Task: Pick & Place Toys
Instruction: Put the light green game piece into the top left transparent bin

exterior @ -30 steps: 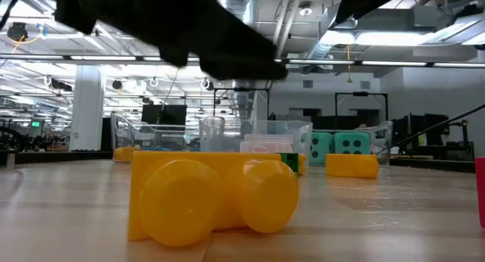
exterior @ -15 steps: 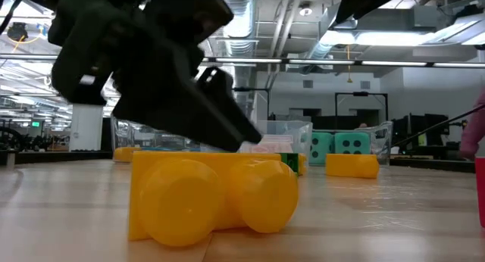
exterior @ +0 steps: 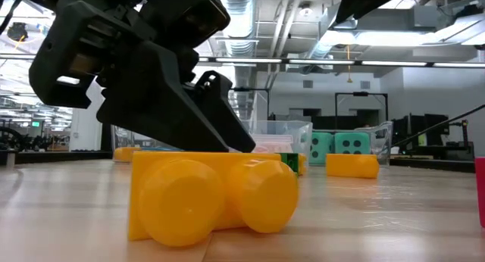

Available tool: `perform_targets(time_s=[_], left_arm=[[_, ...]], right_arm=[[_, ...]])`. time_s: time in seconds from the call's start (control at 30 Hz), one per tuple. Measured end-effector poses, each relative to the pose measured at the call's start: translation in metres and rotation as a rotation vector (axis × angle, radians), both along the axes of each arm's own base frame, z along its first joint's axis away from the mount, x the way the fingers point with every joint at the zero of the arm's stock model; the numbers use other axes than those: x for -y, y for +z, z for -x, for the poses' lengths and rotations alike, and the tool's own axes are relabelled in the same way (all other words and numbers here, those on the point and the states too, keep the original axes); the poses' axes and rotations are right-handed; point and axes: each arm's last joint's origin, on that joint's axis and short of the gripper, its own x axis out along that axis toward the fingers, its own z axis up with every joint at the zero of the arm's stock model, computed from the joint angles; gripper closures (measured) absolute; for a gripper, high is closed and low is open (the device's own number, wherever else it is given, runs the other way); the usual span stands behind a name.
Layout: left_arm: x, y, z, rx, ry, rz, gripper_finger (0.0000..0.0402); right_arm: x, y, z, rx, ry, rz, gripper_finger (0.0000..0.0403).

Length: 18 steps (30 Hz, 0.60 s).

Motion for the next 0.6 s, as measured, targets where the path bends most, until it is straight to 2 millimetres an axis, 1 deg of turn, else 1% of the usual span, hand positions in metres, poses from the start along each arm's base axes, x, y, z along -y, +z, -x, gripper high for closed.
perform_targets(time_s=[0.23, 0.6], left_arm=[[-0.002, 0.000, -0.001, 0.000, 0.005, 0.000, 0.0134], [-0.002, -0.012, -0.002, -0.031, 0.003, 0.001, 0.0134]], right_arm=[[0.000, 0.000, 0.000, -0.001, 0.001, 0.001, 0.0131], [0.000, 0.000, 0.000, -0.003, 0.001, 0.001, 0.0131]])
